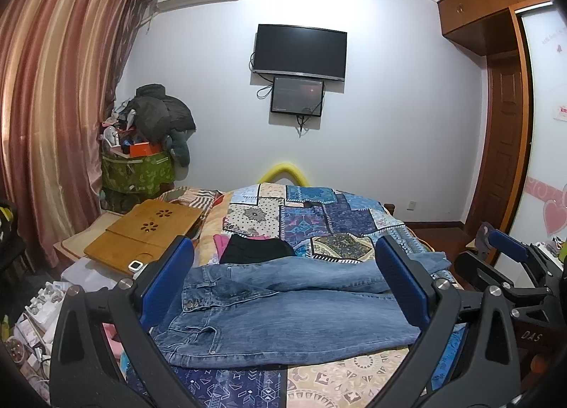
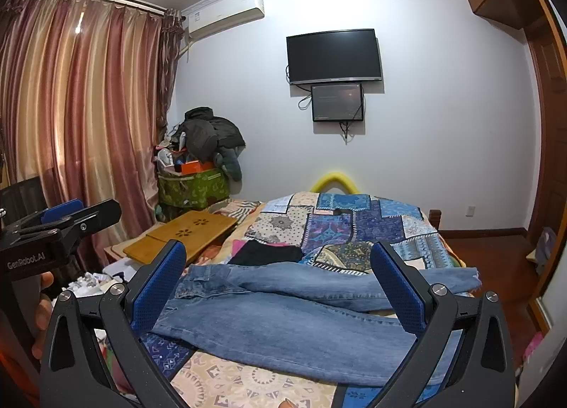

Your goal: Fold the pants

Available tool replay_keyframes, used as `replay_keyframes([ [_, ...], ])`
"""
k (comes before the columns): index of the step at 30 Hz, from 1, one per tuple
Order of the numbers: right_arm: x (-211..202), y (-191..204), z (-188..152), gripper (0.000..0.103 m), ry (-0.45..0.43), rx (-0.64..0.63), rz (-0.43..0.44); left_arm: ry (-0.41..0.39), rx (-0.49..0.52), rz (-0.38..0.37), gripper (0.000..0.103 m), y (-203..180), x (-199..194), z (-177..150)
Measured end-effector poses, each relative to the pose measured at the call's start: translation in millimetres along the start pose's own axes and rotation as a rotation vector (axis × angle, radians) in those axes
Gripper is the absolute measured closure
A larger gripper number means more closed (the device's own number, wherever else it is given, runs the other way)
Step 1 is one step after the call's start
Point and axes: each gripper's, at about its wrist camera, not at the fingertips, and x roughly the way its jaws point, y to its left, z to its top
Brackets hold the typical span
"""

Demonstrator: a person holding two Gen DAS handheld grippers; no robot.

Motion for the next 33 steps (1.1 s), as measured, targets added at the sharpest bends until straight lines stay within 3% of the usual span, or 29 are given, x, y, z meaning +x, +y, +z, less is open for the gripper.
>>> replay_keyframes([
  [33, -2.7, -4.5, 0.7, 0.000, -0.003, 0.012, -0.008, 0.012, -0.009, -0.007, 0.000, -7.1, 3.8, 1.9],
])
